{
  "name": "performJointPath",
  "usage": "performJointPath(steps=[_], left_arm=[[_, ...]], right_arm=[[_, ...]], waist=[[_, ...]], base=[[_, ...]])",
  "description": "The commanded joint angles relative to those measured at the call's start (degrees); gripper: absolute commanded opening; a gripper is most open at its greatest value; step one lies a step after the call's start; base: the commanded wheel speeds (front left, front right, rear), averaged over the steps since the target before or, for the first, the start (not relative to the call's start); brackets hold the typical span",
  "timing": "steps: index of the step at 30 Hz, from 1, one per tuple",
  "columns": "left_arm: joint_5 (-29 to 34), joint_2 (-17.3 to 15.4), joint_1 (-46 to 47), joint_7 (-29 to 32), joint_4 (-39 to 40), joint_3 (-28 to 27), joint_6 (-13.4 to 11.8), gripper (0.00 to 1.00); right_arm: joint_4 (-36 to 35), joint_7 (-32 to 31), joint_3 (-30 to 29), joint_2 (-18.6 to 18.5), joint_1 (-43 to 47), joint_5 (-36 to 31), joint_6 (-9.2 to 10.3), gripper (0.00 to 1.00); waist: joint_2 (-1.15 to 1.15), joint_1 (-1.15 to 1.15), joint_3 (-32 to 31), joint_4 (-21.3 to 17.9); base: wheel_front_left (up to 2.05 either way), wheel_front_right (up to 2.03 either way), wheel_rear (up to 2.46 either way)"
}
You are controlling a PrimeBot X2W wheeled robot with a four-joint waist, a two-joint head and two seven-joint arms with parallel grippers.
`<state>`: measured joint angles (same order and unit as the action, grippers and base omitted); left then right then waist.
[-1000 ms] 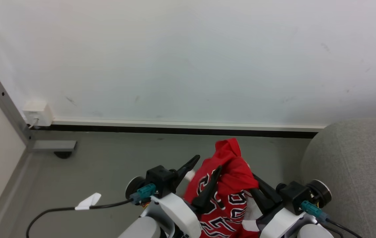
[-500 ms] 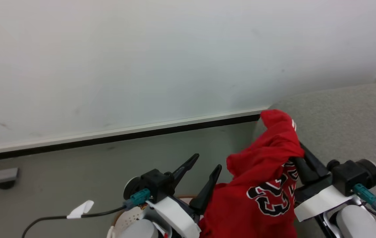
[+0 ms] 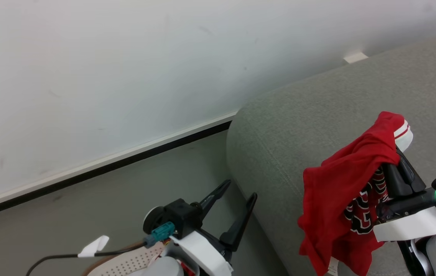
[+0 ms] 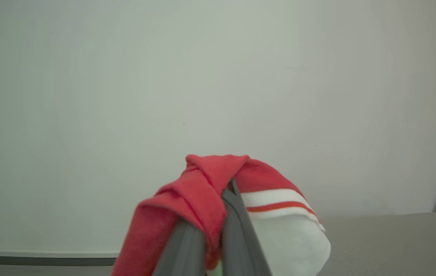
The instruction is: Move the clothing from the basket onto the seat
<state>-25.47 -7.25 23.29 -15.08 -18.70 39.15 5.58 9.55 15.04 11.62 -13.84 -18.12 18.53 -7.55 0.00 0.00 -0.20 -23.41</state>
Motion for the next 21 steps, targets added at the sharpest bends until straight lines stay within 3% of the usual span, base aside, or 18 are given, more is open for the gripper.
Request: performJointPath(steps=[1, 8, 15, 21], left_arm=[[0.7, 0.04, -0.59, -0.05, -0.23, -0.22, 0.11, 1.0], [2.0, 0.48, -0.23, -0.07, -0.68, -0.46, 0.38, 1.0], [2.52, 0.84, 0.29, -0.08, -0.75, -0.57, 0.87, 1.0], [4.1, 0.16, 2.78, -0.09, -0.76, 0.59, 1.26, 1.0]], right_arm=[[-0.62, 0.21, -0.34, -0.07, 0.91, 0.87, 0.12, 0.0], [-1.39, 0.21, -1.33, 0.24, 1.8, 1.83, 0.12, 0.0], [-1.85, 0.21, -1.85, -0.39, -0.48, 3.14, 0.12, 0.0], [-2.51, -1.22, -2.09, -4.27, -9.16, 11.64, 0.12, 0.0]], waist=[[0.0, 0.0, 0.59, -2.75], [0.0, 0.0, 1.18, -4.85], [0.0, 0.0, 2.59, -3.84], [0.0, 0.0, 8.38, -0.85]], base=[[0.0, 0.0, 0.0], [0.0, 0.0, 0.0], [0.0, 0.0, 0.0], [0.0, 0.0, 0.0]])
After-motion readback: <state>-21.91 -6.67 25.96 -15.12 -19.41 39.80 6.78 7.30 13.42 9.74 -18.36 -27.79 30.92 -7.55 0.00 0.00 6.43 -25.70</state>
